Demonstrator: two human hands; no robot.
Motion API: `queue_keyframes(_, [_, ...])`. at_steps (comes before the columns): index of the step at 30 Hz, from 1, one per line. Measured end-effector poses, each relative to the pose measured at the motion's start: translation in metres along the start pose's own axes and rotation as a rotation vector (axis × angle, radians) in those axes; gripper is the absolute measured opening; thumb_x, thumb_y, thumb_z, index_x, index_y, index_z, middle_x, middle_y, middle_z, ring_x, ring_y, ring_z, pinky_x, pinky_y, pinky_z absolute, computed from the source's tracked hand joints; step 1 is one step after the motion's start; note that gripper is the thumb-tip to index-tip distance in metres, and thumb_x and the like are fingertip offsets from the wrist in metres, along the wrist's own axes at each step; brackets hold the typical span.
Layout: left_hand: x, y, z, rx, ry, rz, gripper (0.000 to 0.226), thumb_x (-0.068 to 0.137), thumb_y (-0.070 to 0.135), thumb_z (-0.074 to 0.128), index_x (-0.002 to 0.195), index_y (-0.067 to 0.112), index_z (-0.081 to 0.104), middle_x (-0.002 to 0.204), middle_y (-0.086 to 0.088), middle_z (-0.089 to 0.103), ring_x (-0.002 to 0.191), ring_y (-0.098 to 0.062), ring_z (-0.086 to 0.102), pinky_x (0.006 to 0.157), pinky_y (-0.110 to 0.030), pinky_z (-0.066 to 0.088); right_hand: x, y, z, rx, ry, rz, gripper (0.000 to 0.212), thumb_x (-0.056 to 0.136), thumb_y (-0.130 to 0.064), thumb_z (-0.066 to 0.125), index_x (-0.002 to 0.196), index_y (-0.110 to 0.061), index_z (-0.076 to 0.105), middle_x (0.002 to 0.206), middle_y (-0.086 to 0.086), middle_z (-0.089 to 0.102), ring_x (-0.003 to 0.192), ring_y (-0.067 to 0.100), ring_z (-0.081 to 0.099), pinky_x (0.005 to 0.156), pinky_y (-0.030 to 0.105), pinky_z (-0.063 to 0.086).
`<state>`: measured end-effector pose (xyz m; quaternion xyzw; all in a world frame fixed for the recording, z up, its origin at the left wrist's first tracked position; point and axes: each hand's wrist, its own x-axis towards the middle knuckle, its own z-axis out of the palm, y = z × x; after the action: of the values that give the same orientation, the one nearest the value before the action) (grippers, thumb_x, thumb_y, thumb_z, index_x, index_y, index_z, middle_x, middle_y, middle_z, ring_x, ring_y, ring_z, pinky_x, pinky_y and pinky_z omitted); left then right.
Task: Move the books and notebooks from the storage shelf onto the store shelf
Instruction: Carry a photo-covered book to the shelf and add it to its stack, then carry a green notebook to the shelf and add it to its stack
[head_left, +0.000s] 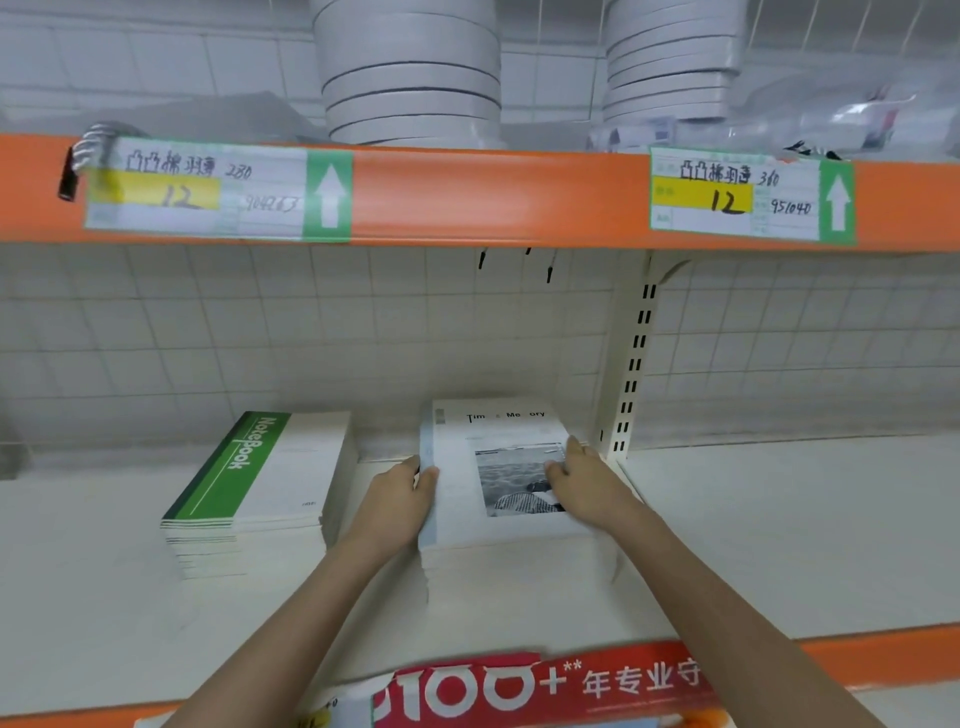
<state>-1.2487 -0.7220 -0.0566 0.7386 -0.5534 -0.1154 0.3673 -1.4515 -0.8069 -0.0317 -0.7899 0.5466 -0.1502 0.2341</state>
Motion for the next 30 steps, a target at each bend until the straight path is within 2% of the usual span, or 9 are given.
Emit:
queue_keyframes(4, [0.001, -0.001, 0.001, 0.005, -0.008, -0.016, 0.038, 0.101, 0.028, 0.036, 0.090, -0.004, 0.055, 0.084, -0.015, 0.060, 0.082, -0.029, 0.054, 0.065, -0.032, 0.032, 0.002, 0.001, 0.003, -0.031, 0.001, 0.008, 0.058, 0.103, -0.030, 0.026, 0.149, 0.000, 0.009, 0.156, 0.018, 0.016, 0.136, 0.033, 0.033, 0.108, 0.042, 0.034])
queue_keyframes(6, [0.000, 0.000, 0.000, 0.005, -0.017, -0.023, 0.038, 0.101, 0.028, 0.036, 0.089, -0.002, 0.055, 0.079, -0.011, 0.057, 0.081, -0.029, 0.053, 0.065, -0.031, 0.032, 0.001, 0.000, 0.003, -0.051, 0.008, 0.014, 0.057, 0.102, -0.029, 0.025, 0.149, 0.000, 0.010, 0.155, 0.018, 0.018, 0.135, 0.033, 0.034, 0.106, 0.041, 0.035])
queue_keyframes(8, [0.001, 0.000, -0.002, 0.020, -0.033, -0.019, 0.036, 0.101, 0.029, 0.036, 0.092, 0.000, 0.056, 0.079, -0.008, 0.056, 0.082, -0.028, 0.054, 0.066, -0.031, 0.032, 0.000, -0.001, 0.002, -0.064, 0.026, 0.022, 0.053, 0.101, -0.030, 0.027, 0.144, 0.000, 0.022, 0.148, 0.019, 0.029, 0.128, 0.033, 0.041, 0.100, 0.042, 0.040])
queue_keyframes(12, [-0.001, 0.002, -0.010, 0.109, -0.020, 0.038, 0.032, 0.101, 0.029, 0.035, 0.098, 0.003, 0.055, 0.098, -0.018, 0.062, 0.097, -0.034, 0.057, 0.072, -0.032, 0.041, -0.007, -0.006, -0.003, -0.153, 0.124, 0.043, 0.048, 0.098, -0.036, 0.037, 0.136, -0.006, 0.035, 0.137, 0.012, 0.041, 0.121, 0.030, 0.046, 0.087, 0.038, 0.043])
queue_keyframes(15, [-0.005, 0.006, -0.022, 0.299, 0.050, 0.113, 0.037, 0.100, 0.030, 0.034, 0.123, 0.007, 0.051, 0.119, -0.012, 0.058, 0.108, -0.030, 0.056, 0.083, -0.035, 0.047, -0.013, -0.015, -0.005, -0.273, 0.208, 0.019, 0.056, 0.096, -0.044, 0.040, 0.142, -0.014, 0.031, 0.144, 0.009, 0.036, 0.132, 0.028, 0.036, 0.100, 0.042, 0.037])
queue_keyframes(18, [-0.006, 0.007, -0.040, 0.470, 0.099, 0.173, 0.040, 0.099, 0.038, 0.036, 0.127, 0.012, 0.046, 0.126, -0.007, 0.052, 0.112, -0.025, 0.052, 0.082, -0.034, 0.047, -0.018, -0.034, -0.003, -0.282, 0.206, -0.042, 0.063, 0.094, -0.054, 0.039, 0.147, -0.024, 0.026, 0.154, 0.007, 0.022, 0.140, 0.027, 0.024, 0.112, 0.047, 0.023])
queue_keyframes(23, [-0.010, -0.002, -0.072, 0.676, 0.091, 0.236, 0.047, 0.096, 0.044, 0.040, 0.131, 0.014, 0.043, 0.132, -0.005, 0.049, 0.118, -0.024, 0.049, 0.091, -0.033, 0.041, -0.028, -0.083, 0.019, -0.268, 0.158, -0.205, 0.063, 0.093, -0.055, 0.039, 0.145, -0.021, 0.030, 0.151, 0.009, 0.029, 0.138, 0.027, 0.028, 0.113, 0.049, 0.022])
queue_keyframes(27, [-0.021, -0.022, -0.108, 0.685, 0.110, 0.233, 0.052, 0.095, 0.046, 0.043, 0.136, 0.015, 0.041, 0.137, -0.003, 0.048, 0.123, -0.024, 0.047, 0.096, -0.034, 0.040, -0.034, -0.125, 0.043, -0.291, 0.117, -0.246, 0.068, 0.092, -0.060, 0.038, 0.144, -0.017, 0.029, 0.148, 0.009, 0.033, 0.137, 0.028, 0.031, 0.114, 0.053, 0.017])
queue_keyframes(30, [-0.039, -0.043, -0.136, 0.715, 0.119, 0.168, 0.054, 0.095, 0.046, 0.041, 0.140, 0.017, 0.037, 0.138, -0.001, 0.047, 0.123, -0.022, 0.047, 0.094, -0.033, 0.040, -0.039, -0.159, 0.062, -0.265, 0.075, -0.303, 0.066, 0.092, -0.059, 0.039, 0.142, -0.016, 0.031, 0.145, 0.010, 0.037, 0.135, 0.028, 0.033, 0.113, 0.051, 0.019])
